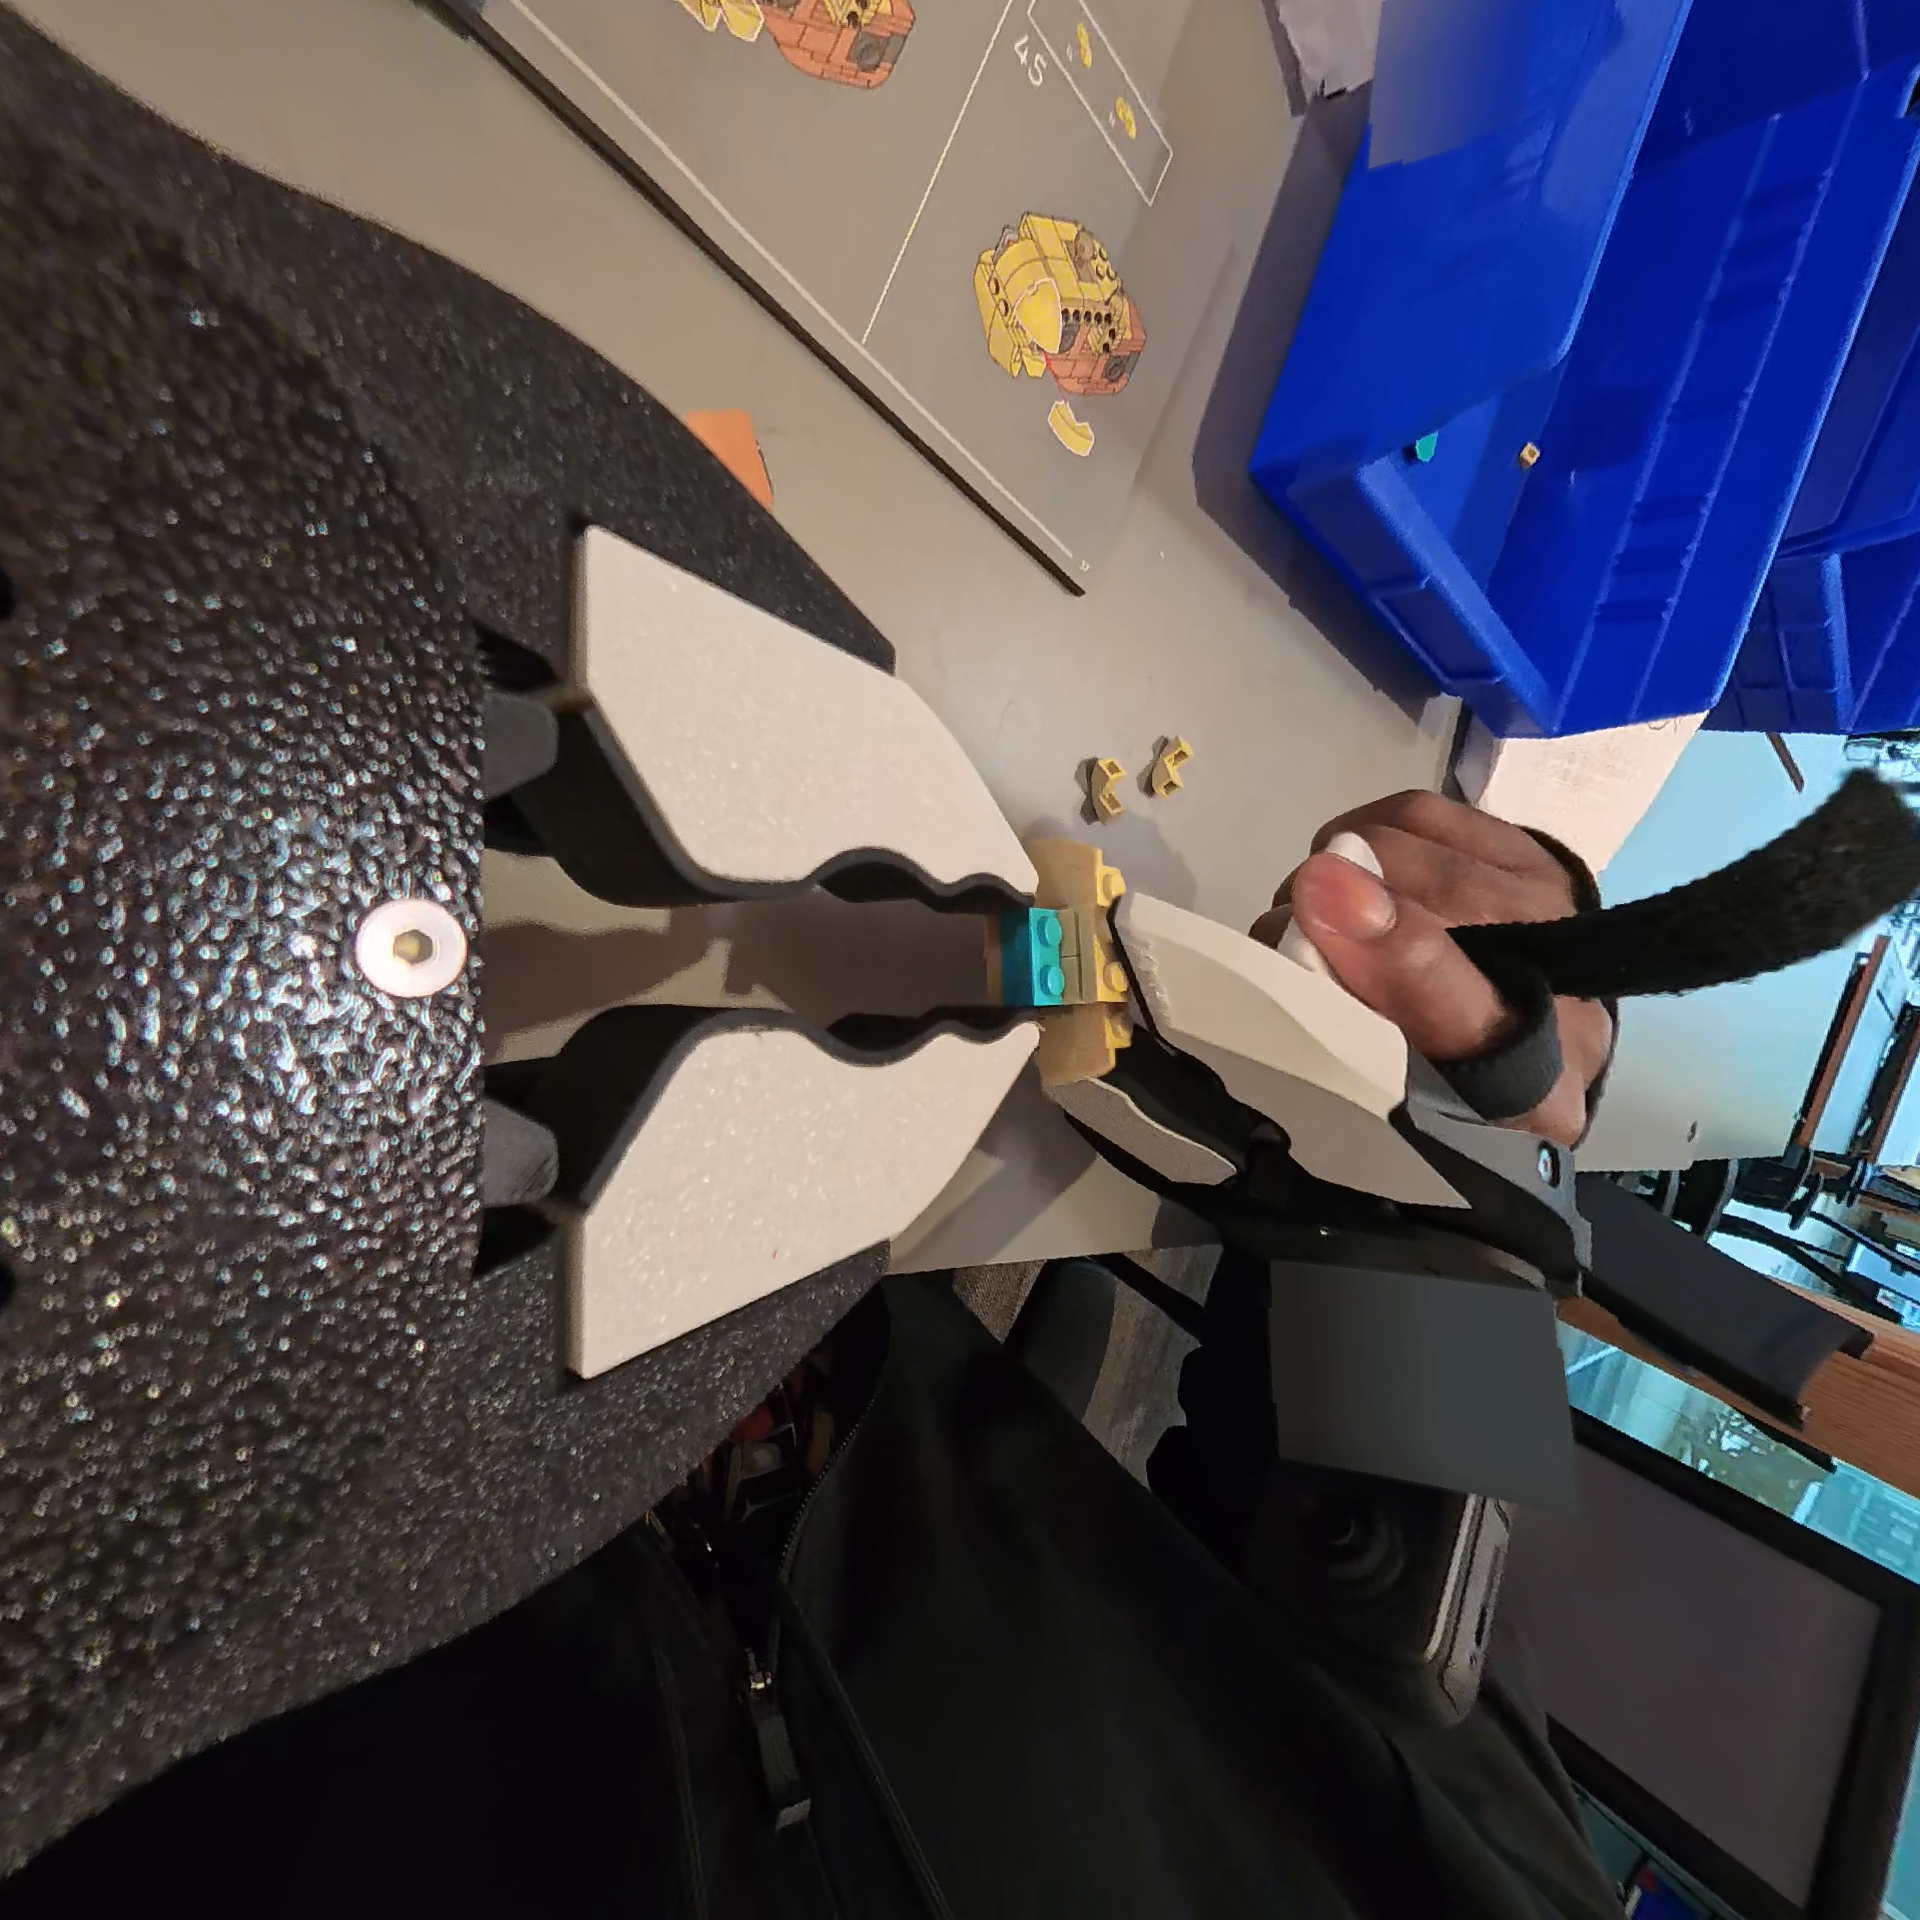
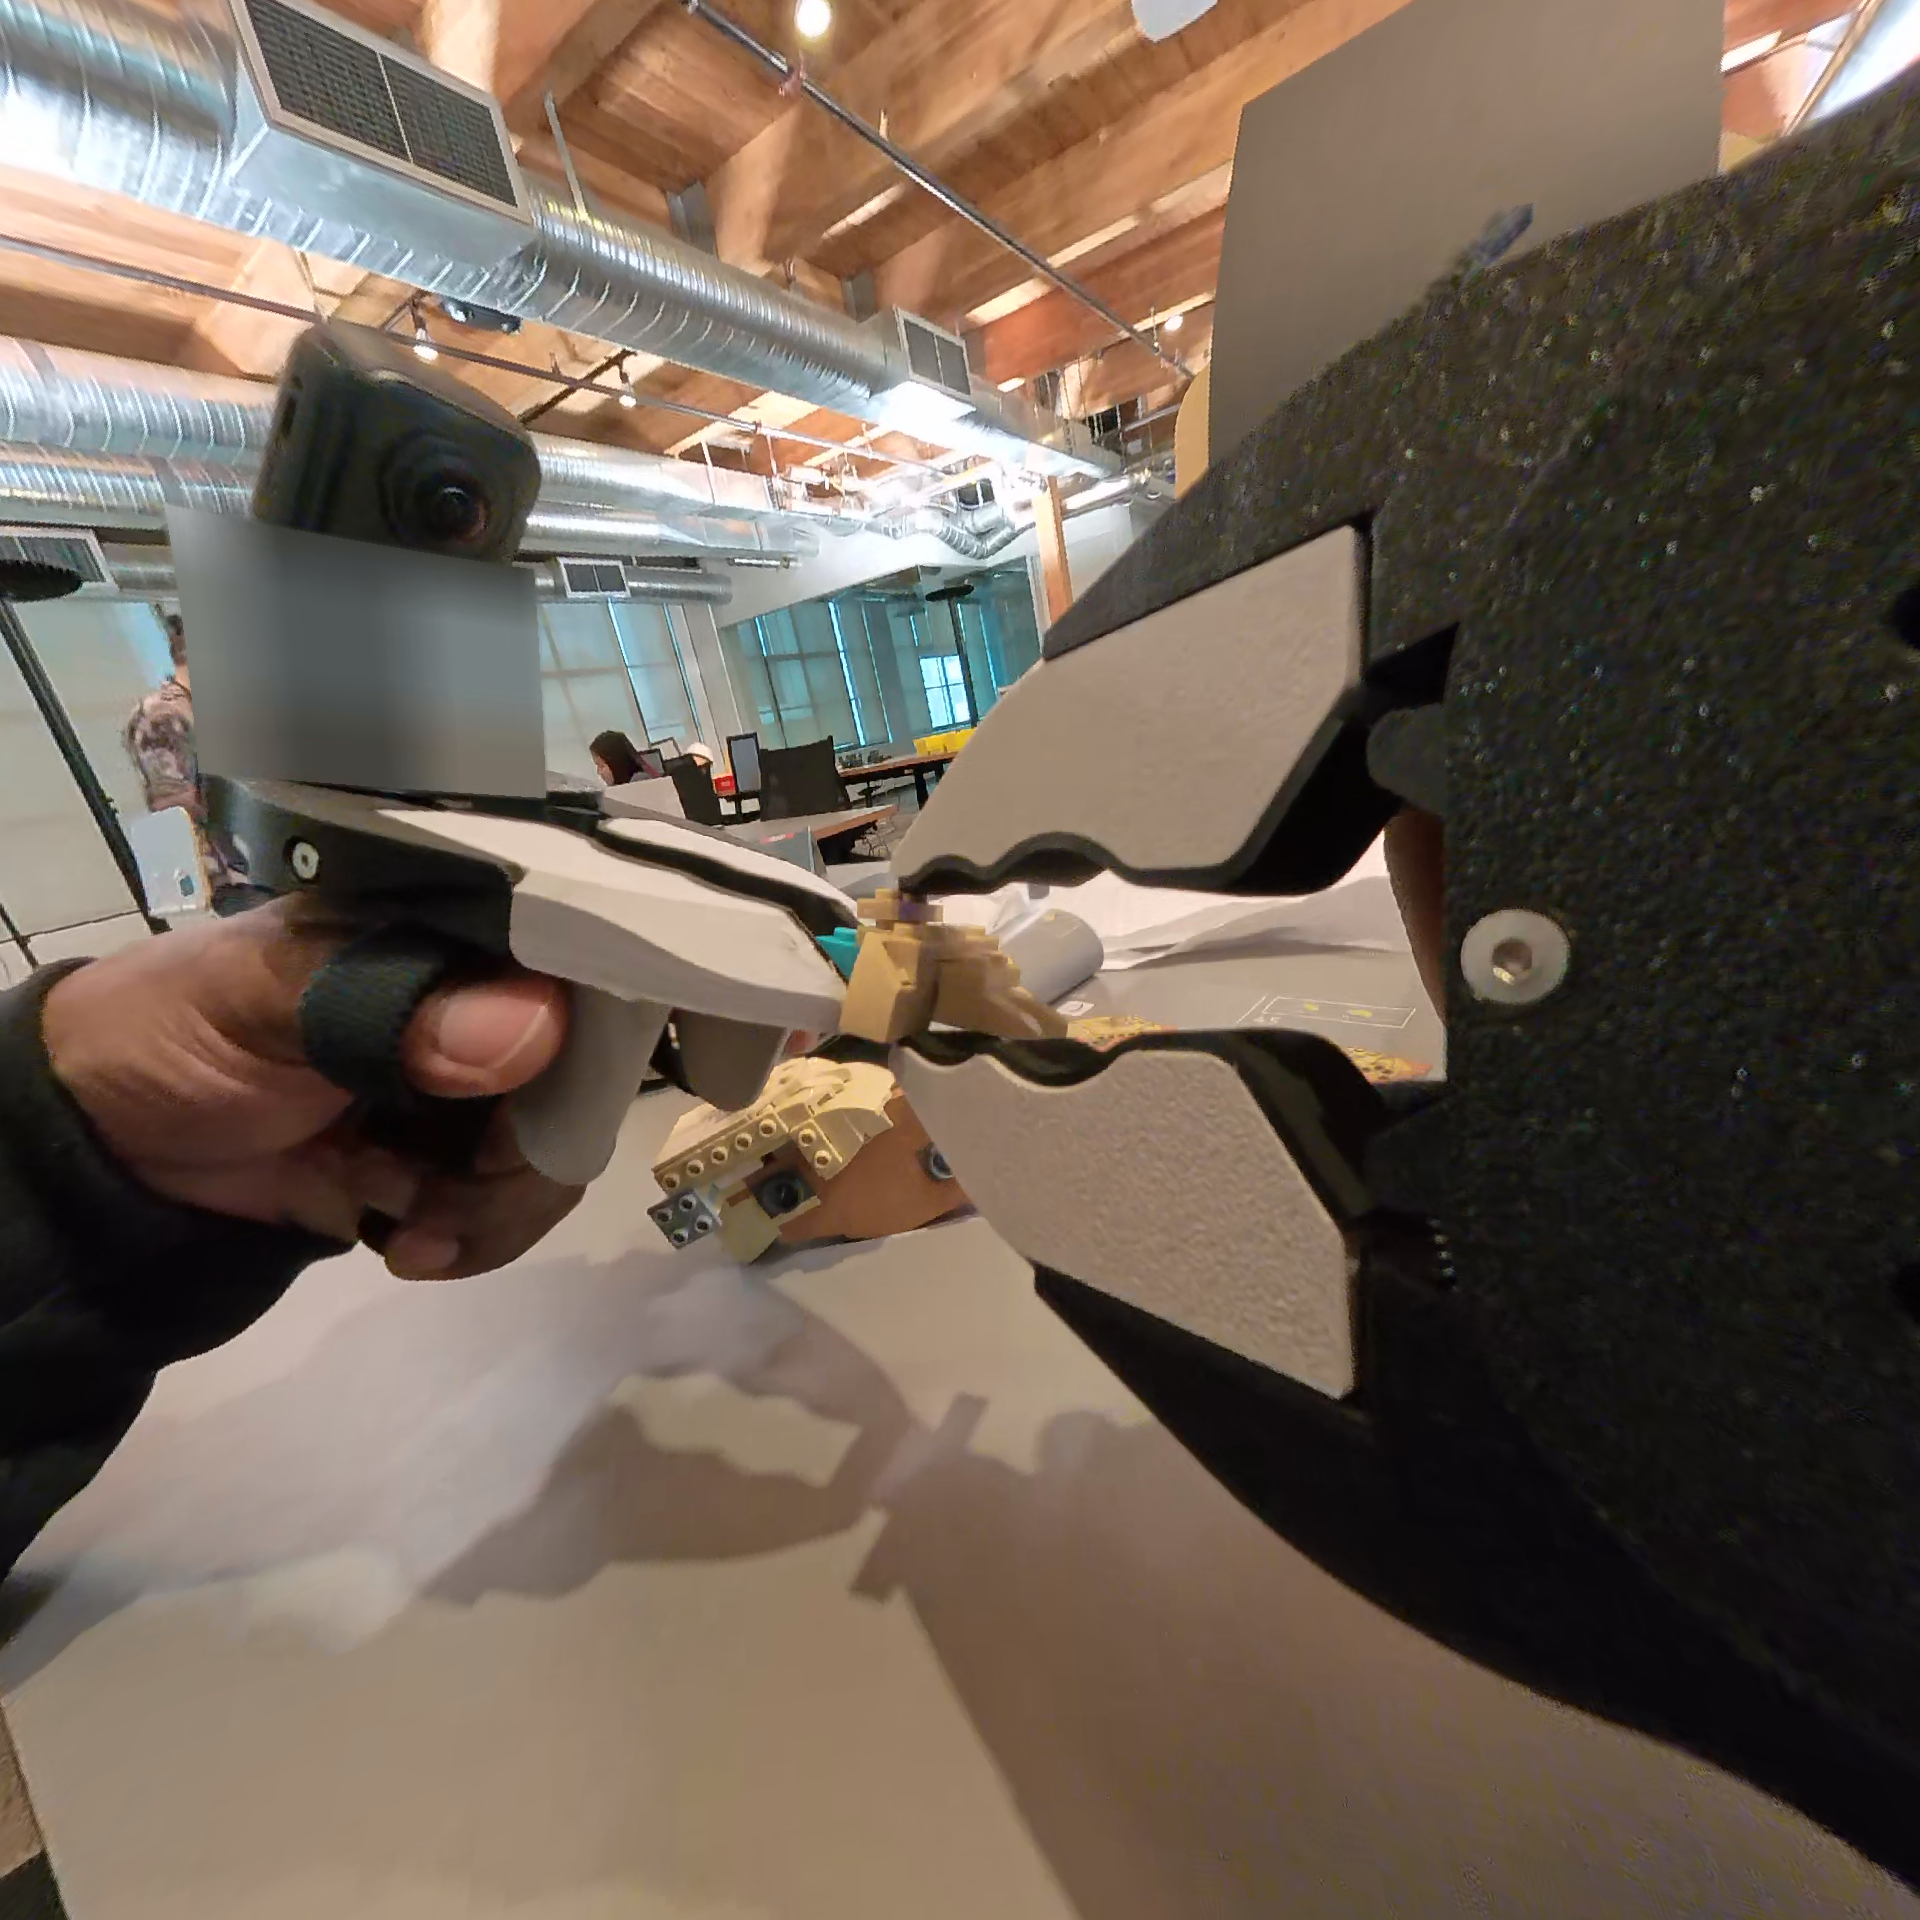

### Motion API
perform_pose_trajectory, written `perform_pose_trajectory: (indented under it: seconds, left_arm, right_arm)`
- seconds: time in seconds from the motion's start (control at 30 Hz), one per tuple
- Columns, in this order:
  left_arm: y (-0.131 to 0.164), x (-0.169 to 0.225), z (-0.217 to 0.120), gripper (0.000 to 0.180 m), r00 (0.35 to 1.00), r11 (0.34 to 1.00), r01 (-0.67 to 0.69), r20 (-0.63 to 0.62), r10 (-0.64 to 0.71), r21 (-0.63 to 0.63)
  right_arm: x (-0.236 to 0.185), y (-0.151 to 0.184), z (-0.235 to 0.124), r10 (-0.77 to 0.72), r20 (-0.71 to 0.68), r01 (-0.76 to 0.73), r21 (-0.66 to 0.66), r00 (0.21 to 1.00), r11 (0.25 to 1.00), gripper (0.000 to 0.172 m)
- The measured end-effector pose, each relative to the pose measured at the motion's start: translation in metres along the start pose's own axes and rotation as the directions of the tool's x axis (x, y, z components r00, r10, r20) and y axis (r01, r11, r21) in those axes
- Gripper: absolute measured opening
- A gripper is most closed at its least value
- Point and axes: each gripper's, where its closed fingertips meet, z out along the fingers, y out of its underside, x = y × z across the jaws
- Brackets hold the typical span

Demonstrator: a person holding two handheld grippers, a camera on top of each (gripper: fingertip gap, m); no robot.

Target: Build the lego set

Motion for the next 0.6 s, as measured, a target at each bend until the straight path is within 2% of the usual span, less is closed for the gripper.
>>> perform_pose_trajectory:
  seconds: [0.3,0.6]
  left_arm:
    - [-0.005,0.006,0.002,0.016,0.996,0.999,0.047,-0.074,-0.046,0.013]
    - [0.008,0.007,0.010,0.016,0.991,0.992,0.085,-0.096,-0.094,-0.094]
  right_arm:
    - [0.005,-0.004,-0.006,0.003,0.016,-0.004,0.022,1.000,1.000,0.021]
    - [-0.008,0.000,-0.008,-0.028,0.113,0.029,-0.006,0.993,1.000,0.020]
